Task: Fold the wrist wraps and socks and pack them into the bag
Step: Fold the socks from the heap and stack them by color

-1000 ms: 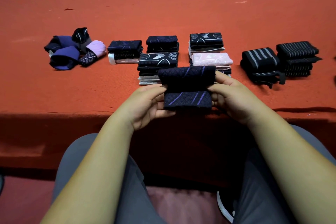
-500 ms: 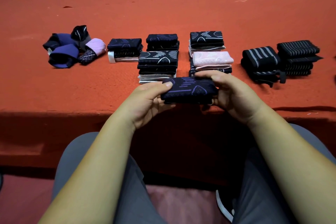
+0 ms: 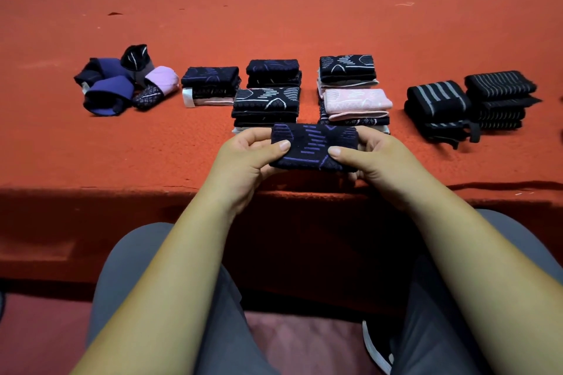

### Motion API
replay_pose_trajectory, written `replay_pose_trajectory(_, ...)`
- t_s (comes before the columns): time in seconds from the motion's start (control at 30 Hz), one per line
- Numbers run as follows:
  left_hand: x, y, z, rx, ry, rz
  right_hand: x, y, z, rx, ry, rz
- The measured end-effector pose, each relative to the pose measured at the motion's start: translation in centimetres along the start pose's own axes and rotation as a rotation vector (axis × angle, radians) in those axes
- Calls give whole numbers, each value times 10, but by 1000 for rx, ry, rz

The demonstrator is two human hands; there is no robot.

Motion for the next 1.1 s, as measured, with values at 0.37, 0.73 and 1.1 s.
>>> replay_pose_trajectory(0.37, 1, -3, 2, -122, -144, -62, -4, -5, 6, -86, 68, 3)
replay_pose_trajectory(0.73, 10, -5, 5, -50, -2, 40, -11, -7, 8, -26, 55, -77)
replay_pose_trajectory(1.1, 13, -5, 8, -58, -93, 39, -10, -6, 8, -113, 49, -56)
Point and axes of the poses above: each hand's wrist, its own y-axis away from the middle knuckle, its own z-axis out of the back of the hand, x = y × z, the point moved 7 cm from there along -y, towards the middle knuckle, and after that the axes turned 9 degrees about -y, right-handed, at the moved point
